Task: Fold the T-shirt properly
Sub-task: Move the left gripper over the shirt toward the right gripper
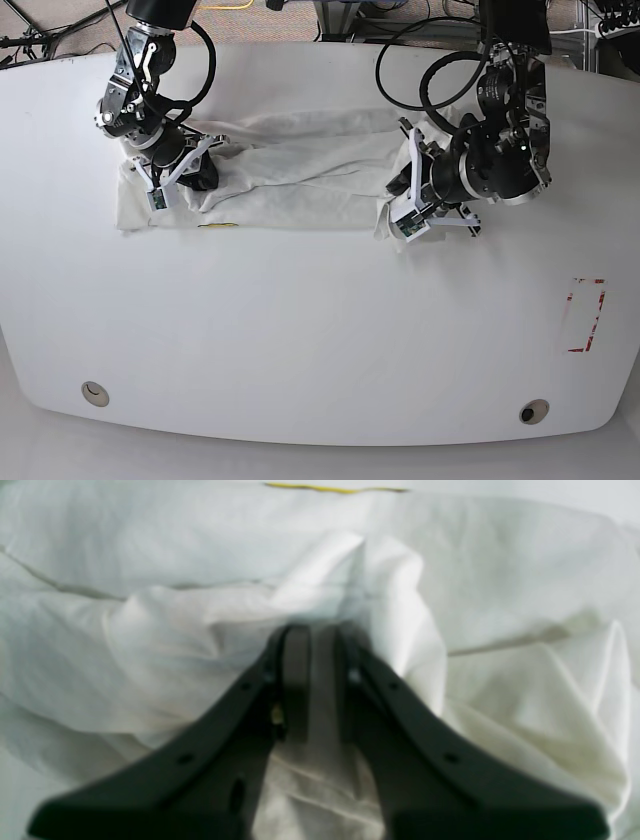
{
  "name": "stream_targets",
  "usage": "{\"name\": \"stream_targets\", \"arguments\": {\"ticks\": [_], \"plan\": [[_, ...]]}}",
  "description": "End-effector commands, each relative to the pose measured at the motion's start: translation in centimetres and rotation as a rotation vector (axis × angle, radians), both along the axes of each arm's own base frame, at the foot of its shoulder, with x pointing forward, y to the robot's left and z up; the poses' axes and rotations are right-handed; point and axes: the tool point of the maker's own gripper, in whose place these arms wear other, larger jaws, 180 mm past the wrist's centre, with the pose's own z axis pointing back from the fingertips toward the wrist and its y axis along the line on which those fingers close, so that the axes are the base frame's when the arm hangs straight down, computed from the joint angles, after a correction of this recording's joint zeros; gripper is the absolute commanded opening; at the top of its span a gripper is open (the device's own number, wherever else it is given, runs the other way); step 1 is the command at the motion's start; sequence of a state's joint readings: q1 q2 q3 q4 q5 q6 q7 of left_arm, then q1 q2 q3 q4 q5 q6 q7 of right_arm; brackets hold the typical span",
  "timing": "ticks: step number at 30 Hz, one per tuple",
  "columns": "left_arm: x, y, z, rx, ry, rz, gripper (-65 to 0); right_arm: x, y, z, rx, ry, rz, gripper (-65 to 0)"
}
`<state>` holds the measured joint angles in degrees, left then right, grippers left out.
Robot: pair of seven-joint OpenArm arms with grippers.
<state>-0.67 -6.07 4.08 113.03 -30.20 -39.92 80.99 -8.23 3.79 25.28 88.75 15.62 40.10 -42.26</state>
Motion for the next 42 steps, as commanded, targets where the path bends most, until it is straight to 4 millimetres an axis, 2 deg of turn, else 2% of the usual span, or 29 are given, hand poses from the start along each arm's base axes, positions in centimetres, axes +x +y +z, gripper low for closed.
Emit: {"name": "stream_targets", "arguments": {"ticks": [1, 6, 12, 25, 28, 36, 38, 39, 42], "plan": [[0.8, -2.1, 1.5, -0.064, -0.042, -0.026, -65.0, -0.6, -0.4, -0.5, -0.03, 0.036, 0.009, -55.6], [1.3, -4.6, 1.4, -0.136, -0.007, -0.029, -65.0, -0.6, -0.3, -0.5, -0.029, 0.036, 0.009, -55.6], [1.5, -6.5, -0.1, -0.186, 0.076, -0.027, -65.0, -0.6, -0.3, -0.5, -0.029, 0.036, 0.009, -55.6], [1.7, -6.8, -0.8, -0.165, 0.093, -0.019, -63.7, -0.7, -0.3, -0.6, -0.029, 0.038, 0.009, -55.6], [1.7, -7.3, -0.5, -0.18, 0.09, -0.021, -56.8, -0.7, -0.3, -0.6, -0.029, 0.038, 0.009, -55.6], [2.0, -9.5, 1.0, -0.233, 0.069, -0.046, -22.9, -0.7, -0.3, -0.6, -0.028, 0.038, 0.011, -55.6], [1.9, -10.2, 1.3, -0.229, 0.061, -0.073, -16.5, -0.7, -0.3, -0.6, -0.028, 0.038, 0.011, -55.6], [1.8, -10.7, 1.5, -0.229, 0.055, -0.093, -13.6, -0.7, -0.3, -0.6, -0.028, 0.038, 0.011, -55.6], [1.3, -12.2, 3.1, -0.26, 0.021, -0.155, -11.9, -0.7, -0.3, -0.6, -0.031, 0.041, 0.011, -55.6]]}}
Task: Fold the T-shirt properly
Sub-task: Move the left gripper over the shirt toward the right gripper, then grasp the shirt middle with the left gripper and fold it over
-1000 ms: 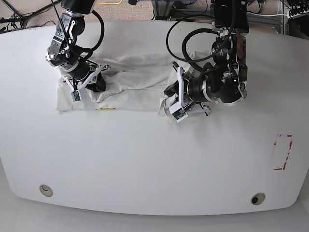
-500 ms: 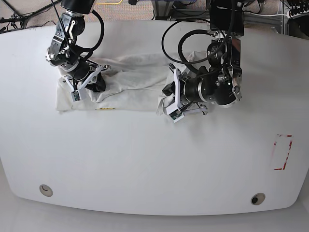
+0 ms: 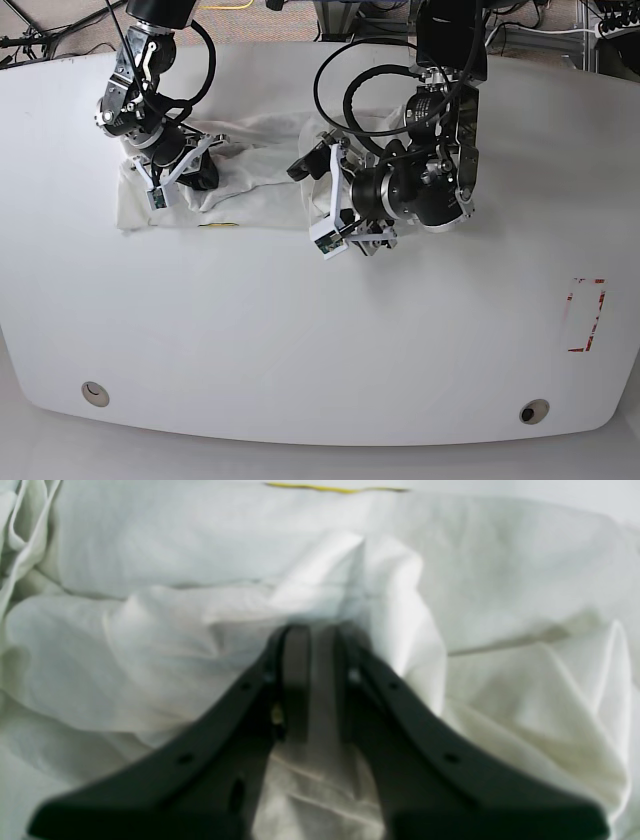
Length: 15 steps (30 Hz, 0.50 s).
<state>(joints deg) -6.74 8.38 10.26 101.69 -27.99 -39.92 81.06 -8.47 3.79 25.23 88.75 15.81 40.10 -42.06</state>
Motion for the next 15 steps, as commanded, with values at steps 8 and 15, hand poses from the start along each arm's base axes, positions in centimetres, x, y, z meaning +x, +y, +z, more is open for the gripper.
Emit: {"name": "stream_targets", "arguments": {"ticks": [8, 15], "plan": [[1.7, 0.6, 5.9, -0.122, -0.168, 0.028, -11.9, -0.4, 1.0, -0.6, -0.034, 0.04, 0.056, -55.6], [4.3, 10.6, 4.4, -0.03, -0.164, 0.279, -13.3, 0.2, 2.2, 0.7, -0.048, -0.002, 0.1, -55.6]]}}
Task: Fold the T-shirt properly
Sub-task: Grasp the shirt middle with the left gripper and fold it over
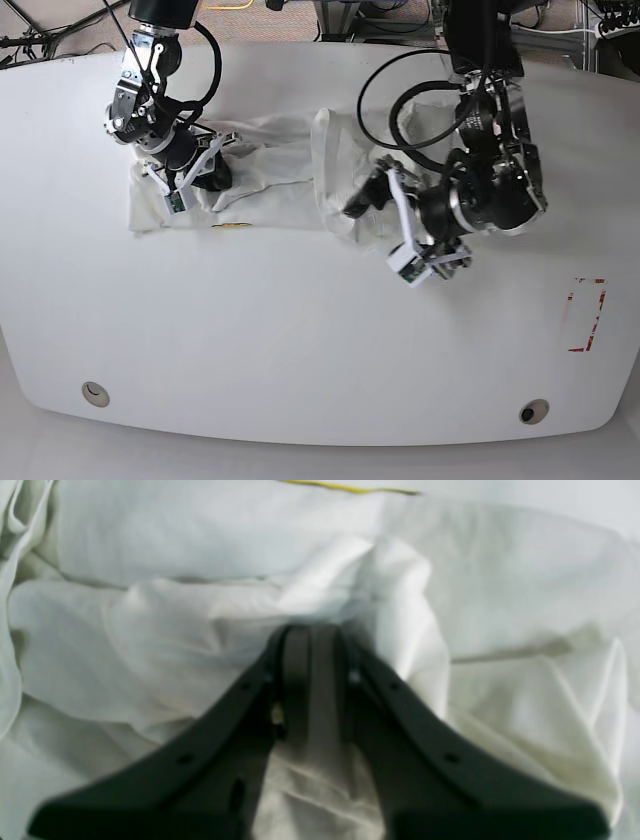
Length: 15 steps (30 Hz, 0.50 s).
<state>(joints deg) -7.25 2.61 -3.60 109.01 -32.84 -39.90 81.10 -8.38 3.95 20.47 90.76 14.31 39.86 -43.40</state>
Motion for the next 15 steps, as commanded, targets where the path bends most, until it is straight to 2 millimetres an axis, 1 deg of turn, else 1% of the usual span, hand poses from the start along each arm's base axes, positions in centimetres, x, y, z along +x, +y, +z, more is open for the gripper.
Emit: {"name": "stream_targets", "arguments": {"ticks": [1, 2, 3, 5, 6, 7, 10, 12, 15], "plan": [[1.1, 3.2, 1.1, -0.009, -0.043, 0.089, -14.6, 0.0, 0.1, 0.5, -0.011, -0.009, 0.008, -55.6], [0.9, 4.8, 0.5, -0.001, -0.027, 0.131, -17.4, 0.1, 0.5, 0.5, 0.0, -0.009, 0.006, -55.6], [0.8, 5.4, 0.2, 0.004, -0.018, 0.144, -18.7, 0.1, 0.5, 0.4, 0.002, -0.008, 0.004, -55.6], [0.3, 7.1, -0.8, 0.018, 0.012, 0.182, -25.7, 0.2, 0.6, 0.4, 0.006, -0.009, 0.001, -55.6], [0.1, 7.6, -1.1, 0.03, 0.023, 0.189, -28.1, 0.2, 0.7, 0.4, 0.007, -0.009, 0.002, -55.6], [-0.1, 8.3, -1.5, 0.044, 0.033, 0.195, -31.8, 0.2, 0.7, 0.4, 0.007, -0.009, 0.002, -55.6], [-0.8, 9.2, -3.0, 0.064, 0.082, 0.2, -41.9, 0.2, 0.7, 0.4, 0.008, -0.009, 0.002, -55.6], [-1.3, 9.6, -4.3, 0.067, 0.127, 0.207, -51.7, 0.1, 0.7, 0.4, 0.009, -0.007, 0.002, -55.6], [-1.6, 9.8, -5.5, 0.065, 0.172, 0.213, -63.5, 0.0, 0.7, 0.3, 0.009, -0.004, 0.002, -55.6]]}}
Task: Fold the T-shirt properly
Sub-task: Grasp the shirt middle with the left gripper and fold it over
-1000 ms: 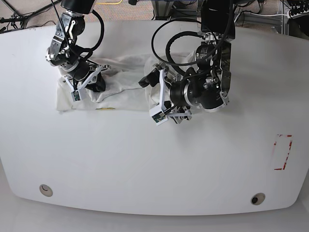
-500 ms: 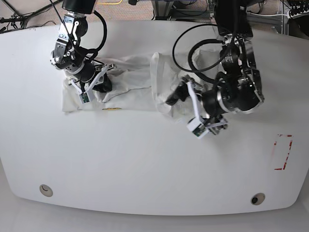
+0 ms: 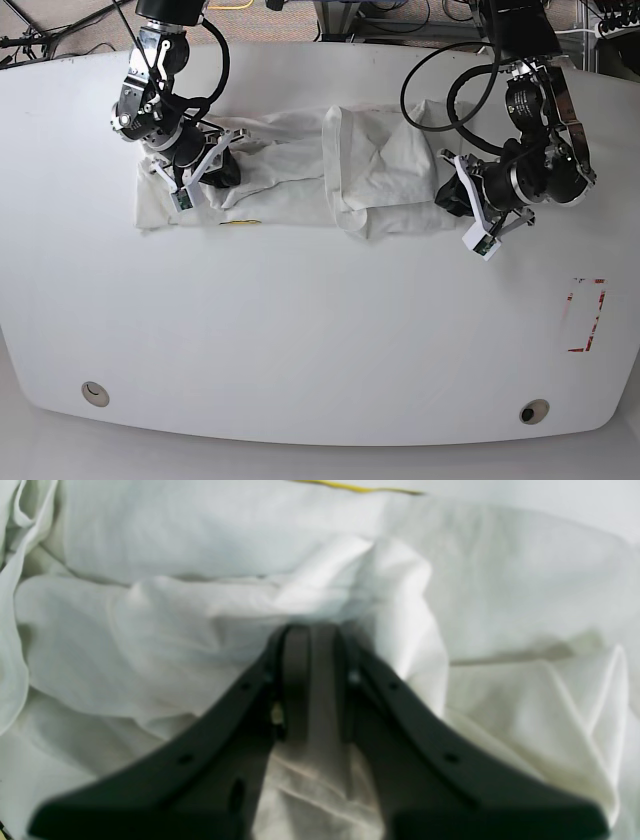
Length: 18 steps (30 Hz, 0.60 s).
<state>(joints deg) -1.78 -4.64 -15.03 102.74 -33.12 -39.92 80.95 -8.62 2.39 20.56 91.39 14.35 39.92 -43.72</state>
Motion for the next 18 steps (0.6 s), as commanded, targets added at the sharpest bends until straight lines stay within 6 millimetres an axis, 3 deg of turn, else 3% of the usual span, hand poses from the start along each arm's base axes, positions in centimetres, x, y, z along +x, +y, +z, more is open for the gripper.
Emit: {"name": "stream_targets", "arguments": {"ticks": [1, 8, 13, 18], "plan": [[0.4, 0.2, 0.0, -0.015, -0.006, 0.003, -65.0, 0.1, -0.2, 0.2, -0.013, -0.003, 0.004, -55.6], [-0.5, -0.3, -2.0, -0.056, 0.057, 0.005, -65.0, 0.0, -0.2, 0.2, -0.013, -0.001, 0.004, -55.6], [-1.2, -3.4, -2.4, -0.059, 0.074, -0.099, -65.0, 0.0, -0.2, 0.2, -0.013, -0.001, 0.004, -55.6], [-2.6, -7.9, -2.7, -0.048, 0.09, -0.269, -65.0, 0.0, -0.2, 0.2, -0.013, -0.001, 0.004, -55.6]]}}
